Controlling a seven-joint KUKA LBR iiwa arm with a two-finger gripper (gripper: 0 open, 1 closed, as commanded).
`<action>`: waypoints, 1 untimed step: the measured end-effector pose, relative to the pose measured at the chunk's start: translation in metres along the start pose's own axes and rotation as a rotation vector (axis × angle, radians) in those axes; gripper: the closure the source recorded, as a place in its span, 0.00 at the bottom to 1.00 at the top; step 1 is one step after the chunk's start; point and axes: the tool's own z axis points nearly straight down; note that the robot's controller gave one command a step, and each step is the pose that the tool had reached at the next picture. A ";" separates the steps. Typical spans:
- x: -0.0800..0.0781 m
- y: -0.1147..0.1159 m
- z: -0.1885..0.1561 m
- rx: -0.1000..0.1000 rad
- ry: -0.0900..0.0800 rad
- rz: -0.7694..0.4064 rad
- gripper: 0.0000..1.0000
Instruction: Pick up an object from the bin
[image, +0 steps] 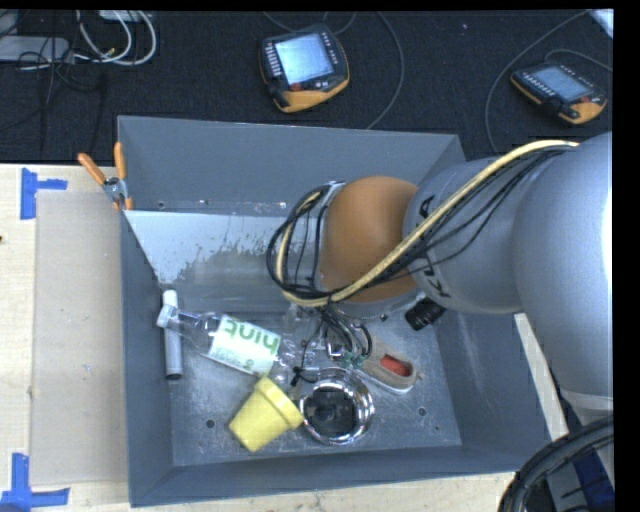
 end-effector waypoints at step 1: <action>-0.054 0.082 0.046 -0.003 0.000 -0.104 0.00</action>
Offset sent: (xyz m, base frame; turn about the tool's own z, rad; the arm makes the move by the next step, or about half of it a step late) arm 0.0575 0.0759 -0.0438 -0.0972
